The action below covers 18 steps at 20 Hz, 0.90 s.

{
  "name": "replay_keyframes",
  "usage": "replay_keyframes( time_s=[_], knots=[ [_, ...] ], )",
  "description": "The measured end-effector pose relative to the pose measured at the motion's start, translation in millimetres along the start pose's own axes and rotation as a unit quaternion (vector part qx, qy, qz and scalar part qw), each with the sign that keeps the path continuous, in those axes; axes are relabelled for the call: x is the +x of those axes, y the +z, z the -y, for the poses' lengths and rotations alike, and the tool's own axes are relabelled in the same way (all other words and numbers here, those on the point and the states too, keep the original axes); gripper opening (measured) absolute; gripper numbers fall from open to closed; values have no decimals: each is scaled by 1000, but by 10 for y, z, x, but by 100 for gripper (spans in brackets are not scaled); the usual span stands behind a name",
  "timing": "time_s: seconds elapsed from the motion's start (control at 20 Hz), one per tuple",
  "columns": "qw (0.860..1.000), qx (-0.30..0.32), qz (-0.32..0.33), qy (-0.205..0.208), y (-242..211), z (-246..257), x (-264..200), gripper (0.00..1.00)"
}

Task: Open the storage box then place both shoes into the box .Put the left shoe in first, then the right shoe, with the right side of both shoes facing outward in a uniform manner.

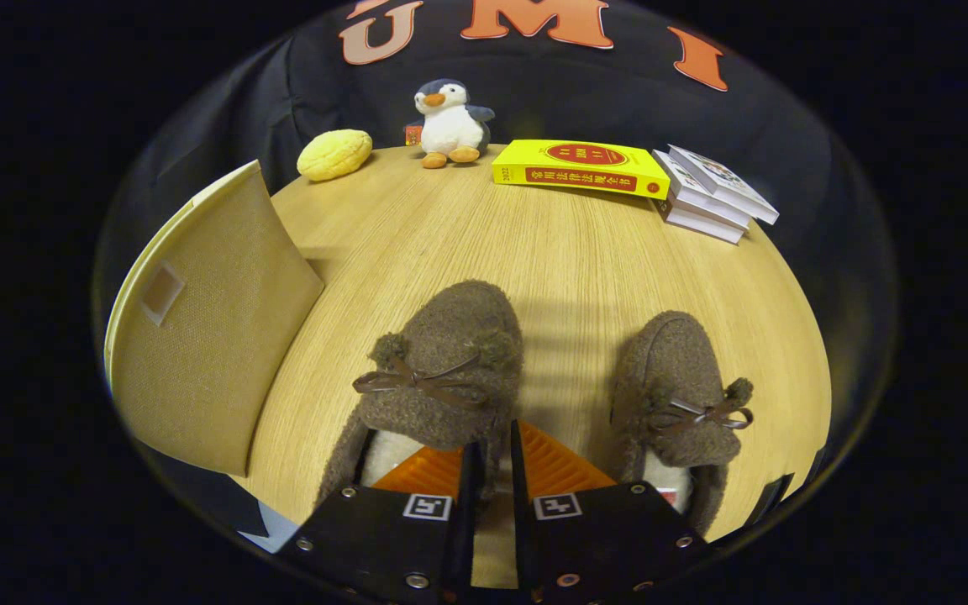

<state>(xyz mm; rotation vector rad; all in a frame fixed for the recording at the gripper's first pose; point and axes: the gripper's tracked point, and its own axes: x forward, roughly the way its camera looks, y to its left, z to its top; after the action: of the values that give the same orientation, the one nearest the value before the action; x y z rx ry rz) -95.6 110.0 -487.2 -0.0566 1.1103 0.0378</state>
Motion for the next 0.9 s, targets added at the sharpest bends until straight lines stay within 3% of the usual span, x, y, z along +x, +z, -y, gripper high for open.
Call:
replay_keyframes(
  time_s=[0.25,0.5,0.9],
  knots=[
    [999,46,-10,1,15,-9,-26,5],
    [997,72,4,5,382,-126,-396,3],
    [992,99,51,56,1308,-811,-1296,3]
  ],
)
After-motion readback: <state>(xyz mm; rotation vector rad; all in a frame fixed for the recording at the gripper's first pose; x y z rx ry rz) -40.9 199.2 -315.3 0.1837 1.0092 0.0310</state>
